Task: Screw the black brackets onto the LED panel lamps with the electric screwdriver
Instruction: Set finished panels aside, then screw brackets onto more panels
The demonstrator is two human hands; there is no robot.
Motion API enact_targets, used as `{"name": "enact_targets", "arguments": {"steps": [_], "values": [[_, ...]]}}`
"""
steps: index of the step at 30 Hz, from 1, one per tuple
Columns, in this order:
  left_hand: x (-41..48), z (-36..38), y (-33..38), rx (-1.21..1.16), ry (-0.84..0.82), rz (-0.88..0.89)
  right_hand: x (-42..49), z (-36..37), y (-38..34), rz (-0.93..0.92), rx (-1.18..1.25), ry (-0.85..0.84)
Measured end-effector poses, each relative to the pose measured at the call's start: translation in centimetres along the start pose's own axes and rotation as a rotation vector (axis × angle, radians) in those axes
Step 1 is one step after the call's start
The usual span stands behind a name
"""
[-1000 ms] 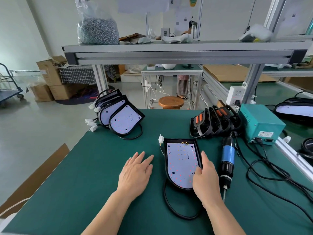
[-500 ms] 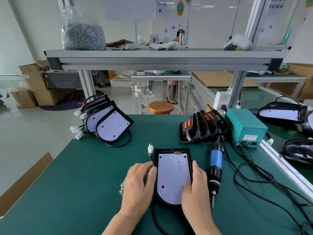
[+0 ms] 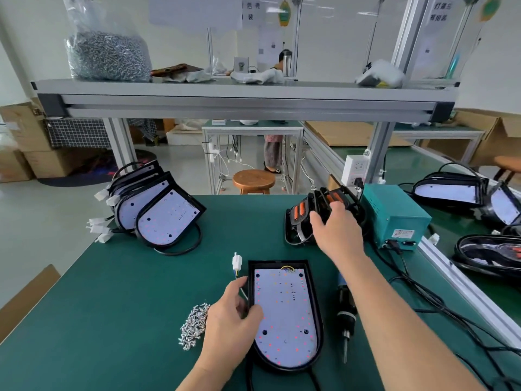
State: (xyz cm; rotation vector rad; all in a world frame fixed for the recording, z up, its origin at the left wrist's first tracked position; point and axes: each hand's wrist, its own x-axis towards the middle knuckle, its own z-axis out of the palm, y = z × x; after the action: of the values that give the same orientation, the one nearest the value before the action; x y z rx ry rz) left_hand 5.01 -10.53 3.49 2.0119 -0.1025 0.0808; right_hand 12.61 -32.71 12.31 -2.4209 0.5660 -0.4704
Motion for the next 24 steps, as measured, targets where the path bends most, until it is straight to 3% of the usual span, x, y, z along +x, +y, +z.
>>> {"name": "enact_targets", "arguments": {"steps": [2,5,13,19,24], "values": [[0.0,0.0,0.1,-0.015,-0.007,-0.003,2.5,0.7,0.1,0.054,-0.133,-0.060],[0.0,-0.1,0.1,-0.036,-0.006,0.004,4.0,1.9,0.7,0.058,-0.149,-0.058],[0.4,0.5,-0.7,-0.041,0.034,0.023,1.4,1.6,2.4,0.099,0.248,-0.040],[0.9,0.8,-0.9,-0.024,0.067,-0.014,-5.5,-0.3,2.7,-0.033,0.316,-0.067],[0.9,0.9,-0.8,-0.008,0.084,-0.017,-11.2,0.0,2.9,-0.157,0.182,-0.120]]}}
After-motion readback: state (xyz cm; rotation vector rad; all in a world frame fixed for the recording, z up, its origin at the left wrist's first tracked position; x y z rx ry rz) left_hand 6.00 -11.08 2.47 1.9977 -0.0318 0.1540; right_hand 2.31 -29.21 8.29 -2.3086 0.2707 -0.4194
